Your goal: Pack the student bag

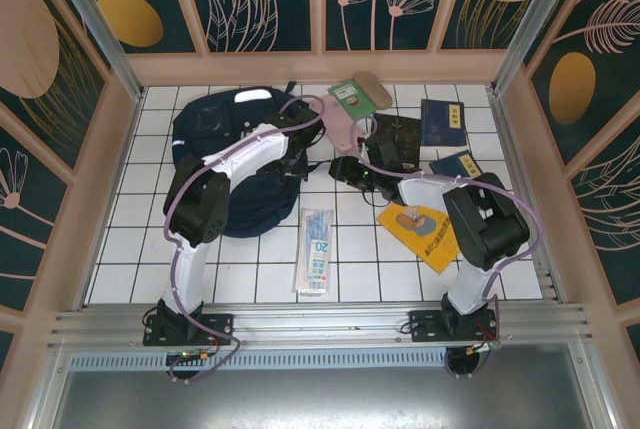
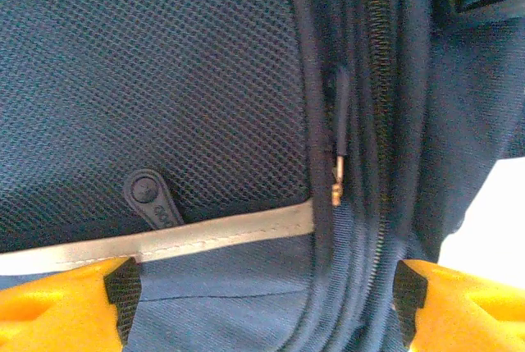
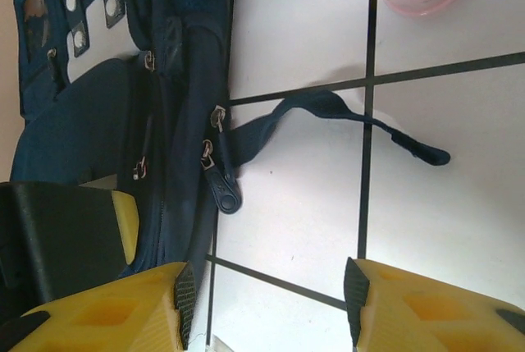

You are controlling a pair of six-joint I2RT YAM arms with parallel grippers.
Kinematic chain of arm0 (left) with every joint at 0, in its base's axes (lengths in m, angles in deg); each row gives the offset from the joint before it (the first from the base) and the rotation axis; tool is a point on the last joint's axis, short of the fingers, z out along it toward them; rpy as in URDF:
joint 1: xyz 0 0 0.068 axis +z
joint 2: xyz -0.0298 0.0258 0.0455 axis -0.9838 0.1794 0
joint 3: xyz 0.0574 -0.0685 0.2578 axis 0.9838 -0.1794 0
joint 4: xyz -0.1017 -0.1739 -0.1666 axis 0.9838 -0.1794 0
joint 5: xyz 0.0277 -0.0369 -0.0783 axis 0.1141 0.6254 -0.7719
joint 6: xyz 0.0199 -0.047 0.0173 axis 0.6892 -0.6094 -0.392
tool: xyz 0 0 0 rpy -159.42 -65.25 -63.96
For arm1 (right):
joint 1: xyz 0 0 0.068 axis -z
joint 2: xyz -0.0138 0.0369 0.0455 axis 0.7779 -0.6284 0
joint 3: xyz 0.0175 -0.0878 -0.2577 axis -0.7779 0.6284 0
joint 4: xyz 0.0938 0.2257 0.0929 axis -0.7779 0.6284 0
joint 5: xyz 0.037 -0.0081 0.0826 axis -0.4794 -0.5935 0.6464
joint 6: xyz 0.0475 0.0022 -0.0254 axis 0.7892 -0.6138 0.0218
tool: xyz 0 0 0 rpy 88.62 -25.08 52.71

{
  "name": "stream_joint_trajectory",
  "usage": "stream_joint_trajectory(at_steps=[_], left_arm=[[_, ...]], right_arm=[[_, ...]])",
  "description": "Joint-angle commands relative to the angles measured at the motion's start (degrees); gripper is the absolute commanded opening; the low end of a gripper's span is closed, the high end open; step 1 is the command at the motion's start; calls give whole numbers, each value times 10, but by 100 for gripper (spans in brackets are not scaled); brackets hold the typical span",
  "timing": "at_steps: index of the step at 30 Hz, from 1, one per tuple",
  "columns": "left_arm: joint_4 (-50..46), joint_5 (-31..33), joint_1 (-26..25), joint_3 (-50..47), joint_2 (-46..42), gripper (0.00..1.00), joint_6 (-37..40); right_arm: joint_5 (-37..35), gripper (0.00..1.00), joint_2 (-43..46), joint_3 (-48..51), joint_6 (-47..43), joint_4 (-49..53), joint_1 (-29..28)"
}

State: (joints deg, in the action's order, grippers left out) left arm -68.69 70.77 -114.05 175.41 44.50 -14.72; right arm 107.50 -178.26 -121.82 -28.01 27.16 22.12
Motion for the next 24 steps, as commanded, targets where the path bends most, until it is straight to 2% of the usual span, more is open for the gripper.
stream_joint_trajectory(at_steps=[1,6,10,14,17,20,22,24], left_arm=[[-21,51,6,-8,24,81,14],[4,59,8,-38,24,74,20],[33,50,19,-72,23,61,26],[120,-10,53,-156,6,41,39],[191,-89,80,-221,-16,18,65],[229,-136,89,-255,-33,1,92],[233,-148,91,-258,-47,0,105],[221,-131,91,-248,-72,0,115]], right_arm=[[6,53,-3,11,-9,-6,-4],[12,53,-4,12,-10,-7,-9],[14,53,-10,6,-10,-4,-17],[17,52,-10,-5,-14,-1,-21],[17,51,-8,-11,-18,3,-21],[18,51,-4,-12,-23,7,-32],[17,50,0,-12,-26,8,-32],[16,50,6,-9,-29,6,-32]])
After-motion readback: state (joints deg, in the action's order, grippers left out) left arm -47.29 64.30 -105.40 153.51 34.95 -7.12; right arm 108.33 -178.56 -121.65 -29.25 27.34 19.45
